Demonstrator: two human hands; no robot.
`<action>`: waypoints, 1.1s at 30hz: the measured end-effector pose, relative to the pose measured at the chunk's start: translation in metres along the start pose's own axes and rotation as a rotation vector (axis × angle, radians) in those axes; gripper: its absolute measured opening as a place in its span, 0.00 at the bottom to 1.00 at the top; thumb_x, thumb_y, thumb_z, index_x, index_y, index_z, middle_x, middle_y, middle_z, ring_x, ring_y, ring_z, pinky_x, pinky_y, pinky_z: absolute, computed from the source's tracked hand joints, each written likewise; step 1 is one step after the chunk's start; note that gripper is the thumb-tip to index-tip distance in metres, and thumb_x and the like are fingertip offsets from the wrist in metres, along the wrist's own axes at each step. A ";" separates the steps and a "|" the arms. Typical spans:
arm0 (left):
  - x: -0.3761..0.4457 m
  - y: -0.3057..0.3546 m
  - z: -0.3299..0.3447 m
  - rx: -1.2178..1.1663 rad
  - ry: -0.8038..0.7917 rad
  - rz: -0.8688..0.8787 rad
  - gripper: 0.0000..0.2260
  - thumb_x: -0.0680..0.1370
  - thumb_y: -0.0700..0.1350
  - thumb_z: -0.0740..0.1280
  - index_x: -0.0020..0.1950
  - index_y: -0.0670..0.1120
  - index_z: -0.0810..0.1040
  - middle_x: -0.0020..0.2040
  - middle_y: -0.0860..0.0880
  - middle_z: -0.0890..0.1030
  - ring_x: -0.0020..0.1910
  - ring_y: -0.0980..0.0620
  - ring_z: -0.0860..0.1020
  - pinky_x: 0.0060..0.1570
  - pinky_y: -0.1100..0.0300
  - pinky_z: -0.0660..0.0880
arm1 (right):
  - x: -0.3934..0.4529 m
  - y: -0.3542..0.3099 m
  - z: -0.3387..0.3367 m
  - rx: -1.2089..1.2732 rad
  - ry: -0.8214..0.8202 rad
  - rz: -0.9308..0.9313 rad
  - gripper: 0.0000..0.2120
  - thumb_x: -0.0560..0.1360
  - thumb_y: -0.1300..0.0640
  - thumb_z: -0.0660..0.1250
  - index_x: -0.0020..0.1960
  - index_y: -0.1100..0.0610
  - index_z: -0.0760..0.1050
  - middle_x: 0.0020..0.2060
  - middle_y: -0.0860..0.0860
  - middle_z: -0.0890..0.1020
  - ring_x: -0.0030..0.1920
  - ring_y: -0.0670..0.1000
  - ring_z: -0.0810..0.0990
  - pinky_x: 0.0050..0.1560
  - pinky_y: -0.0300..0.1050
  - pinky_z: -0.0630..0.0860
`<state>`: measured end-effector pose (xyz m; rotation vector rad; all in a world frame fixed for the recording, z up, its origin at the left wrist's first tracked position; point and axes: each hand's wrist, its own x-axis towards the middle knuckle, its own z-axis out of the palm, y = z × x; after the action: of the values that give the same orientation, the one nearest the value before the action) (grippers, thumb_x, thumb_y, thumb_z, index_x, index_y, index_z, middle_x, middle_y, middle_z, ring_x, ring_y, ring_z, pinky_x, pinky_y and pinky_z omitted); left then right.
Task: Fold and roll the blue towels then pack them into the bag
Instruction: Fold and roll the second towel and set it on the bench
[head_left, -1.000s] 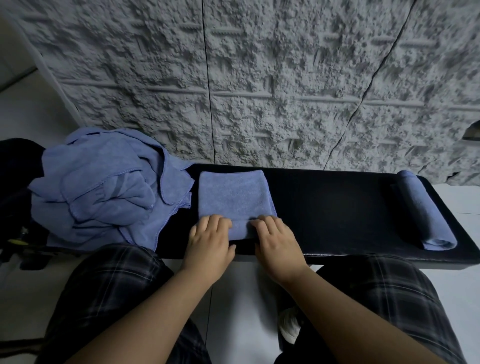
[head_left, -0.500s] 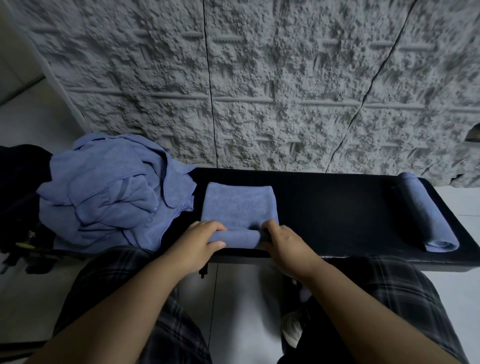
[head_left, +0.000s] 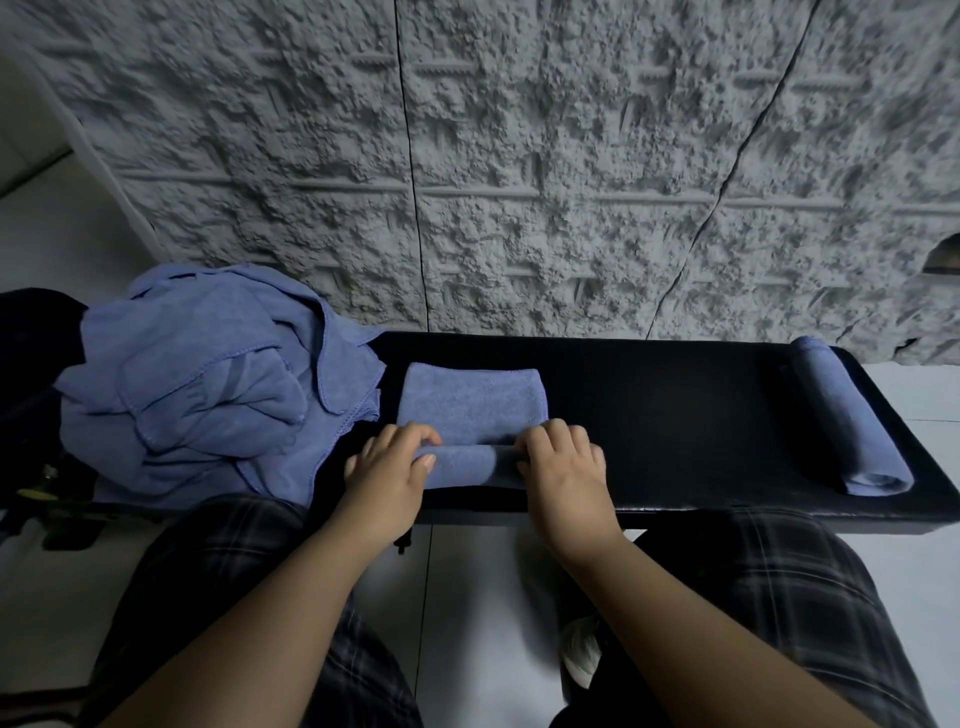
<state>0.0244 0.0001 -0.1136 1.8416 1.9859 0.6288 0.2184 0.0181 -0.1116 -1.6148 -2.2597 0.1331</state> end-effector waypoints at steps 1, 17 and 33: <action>0.000 0.000 0.000 -0.005 0.066 0.012 0.06 0.78 0.41 0.62 0.52 0.51 0.74 0.51 0.56 0.69 0.53 0.52 0.68 0.52 0.59 0.56 | 0.000 0.000 0.000 0.000 0.036 -0.047 0.08 0.68 0.64 0.62 0.44 0.55 0.73 0.41 0.51 0.74 0.40 0.53 0.70 0.37 0.44 0.64; -0.004 -0.002 0.005 0.154 0.005 0.183 0.15 0.74 0.44 0.67 0.59 0.52 0.69 0.59 0.57 0.66 0.61 0.55 0.60 0.56 0.61 0.57 | 0.006 0.009 0.002 0.051 -0.147 -0.091 0.17 0.70 0.61 0.62 0.59 0.59 0.73 0.54 0.54 0.76 0.52 0.57 0.75 0.48 0.49 0.78; 0.002 -0.015 -0.008 -0.248 -0.284 0.107 0.12 0.79 0.44 0.62 0.50 0.64 0.71 0.53 0.64 0.71 0.54 0.63 0.71 0.52 0.69 0.65 | 0.015 0.033 -0.026 0.414 -0.533 0.096 0.08 0.78 0.55 0.60 0.56 0.52 0.74 0.49 0.50 0.77 0.47 0.48 0.77 0.42 0.36 0.72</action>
<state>0.0068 0.0006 -0.1151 1.7817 1.5636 0.5775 0.2523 0.0398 -0.0927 -1.5823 -2.2933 1.0939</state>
